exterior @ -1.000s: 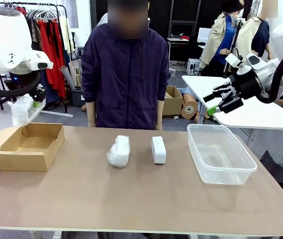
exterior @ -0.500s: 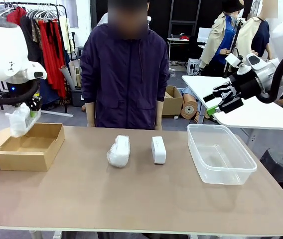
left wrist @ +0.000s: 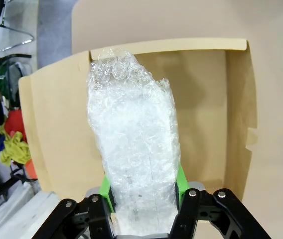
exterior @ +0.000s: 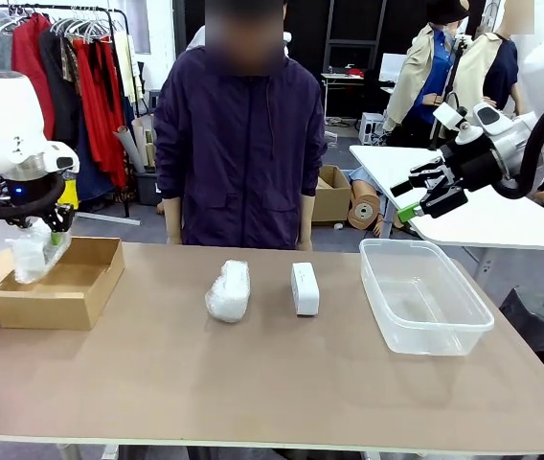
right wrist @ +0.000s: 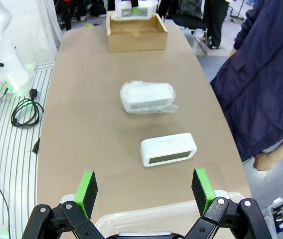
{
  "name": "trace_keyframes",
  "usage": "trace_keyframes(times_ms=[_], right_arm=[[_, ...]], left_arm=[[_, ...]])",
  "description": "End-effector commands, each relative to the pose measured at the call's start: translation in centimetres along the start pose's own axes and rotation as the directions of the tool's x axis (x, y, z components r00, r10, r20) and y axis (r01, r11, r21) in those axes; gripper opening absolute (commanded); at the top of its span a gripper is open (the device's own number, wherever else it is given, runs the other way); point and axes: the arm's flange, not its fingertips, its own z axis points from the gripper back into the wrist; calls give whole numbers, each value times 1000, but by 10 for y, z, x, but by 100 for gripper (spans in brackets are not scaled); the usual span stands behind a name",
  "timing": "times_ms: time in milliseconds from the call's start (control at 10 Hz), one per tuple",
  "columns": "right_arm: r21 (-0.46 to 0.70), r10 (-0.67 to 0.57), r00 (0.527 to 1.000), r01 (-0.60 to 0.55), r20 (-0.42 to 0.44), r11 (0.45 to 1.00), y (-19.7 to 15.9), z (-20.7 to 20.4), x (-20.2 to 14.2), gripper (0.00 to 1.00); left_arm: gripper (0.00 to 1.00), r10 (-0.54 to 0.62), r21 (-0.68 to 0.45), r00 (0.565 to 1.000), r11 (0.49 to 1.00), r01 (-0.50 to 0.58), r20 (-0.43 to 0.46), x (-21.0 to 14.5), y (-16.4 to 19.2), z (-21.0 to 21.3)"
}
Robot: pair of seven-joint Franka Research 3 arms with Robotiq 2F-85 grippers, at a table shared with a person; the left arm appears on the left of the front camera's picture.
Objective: Separate and place wrapped and unwrapped clocks.
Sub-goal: If the picked Digital clock is wrapped, place it in the Package Box ; if not, place it in the Organizing box.
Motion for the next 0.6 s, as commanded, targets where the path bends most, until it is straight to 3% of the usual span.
trace_keyframes(times_ms=[0,500], right_arm=[[3,9,1000,-9,6,1000,1,0,2,100],[3,9,1000,-9,6,1000,1,0,2,100]], left_arm=[[0,-25,-21,1000,999,25,-15,1,5,-15],[0,-5,103,1000,995,7,-24,6,-2,-54]])
